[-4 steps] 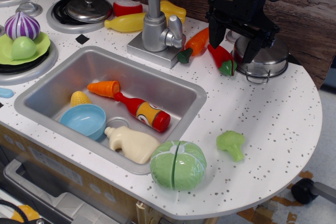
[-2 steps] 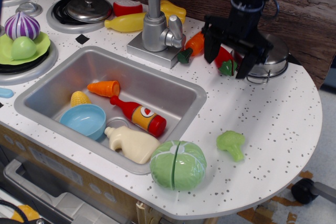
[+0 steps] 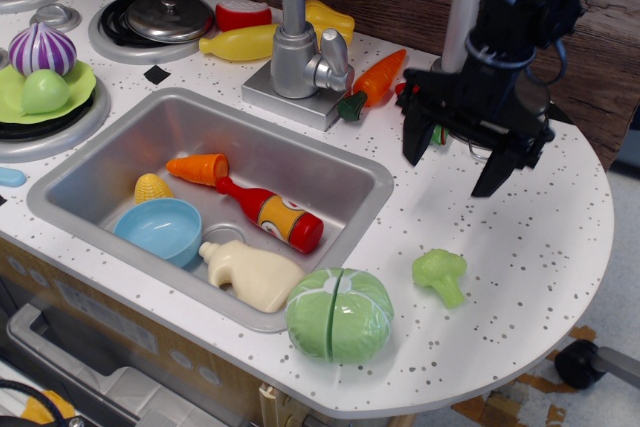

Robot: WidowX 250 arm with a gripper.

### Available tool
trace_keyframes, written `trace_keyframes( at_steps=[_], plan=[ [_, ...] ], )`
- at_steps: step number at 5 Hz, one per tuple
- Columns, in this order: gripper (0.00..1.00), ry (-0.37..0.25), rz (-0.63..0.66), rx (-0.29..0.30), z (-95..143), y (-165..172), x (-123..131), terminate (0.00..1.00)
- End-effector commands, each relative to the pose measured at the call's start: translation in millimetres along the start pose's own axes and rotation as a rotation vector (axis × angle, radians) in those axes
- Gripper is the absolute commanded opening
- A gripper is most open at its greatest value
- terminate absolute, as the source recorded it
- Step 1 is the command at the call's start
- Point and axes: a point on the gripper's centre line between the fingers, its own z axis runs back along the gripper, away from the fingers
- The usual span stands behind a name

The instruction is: Put broccoli in bowl

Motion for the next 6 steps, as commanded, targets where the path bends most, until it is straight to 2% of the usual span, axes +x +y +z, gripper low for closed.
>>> trace_keyframes(
  at_steps=[1,2,3,4,6],
  plan=[
    [1.00,-0.060,-0.003,-0.063,16.0,-7.7,-19.6,0.00],
    [1.00,-0.028,-0.008,-0.147,15.0,-14.4,-34.6,0.00],
    [1.00,-0.026,-0.007,-0.176,13.3,-25.7,-47.5,0.00],
    [1.00,-0.051,0.004,-0.204,1.3,-29.7,-58.5,0.00],
    [1.00,-0.109,-0.003,-0.211,-20.9,-26.9,-64.9,0.00]
  ],
)
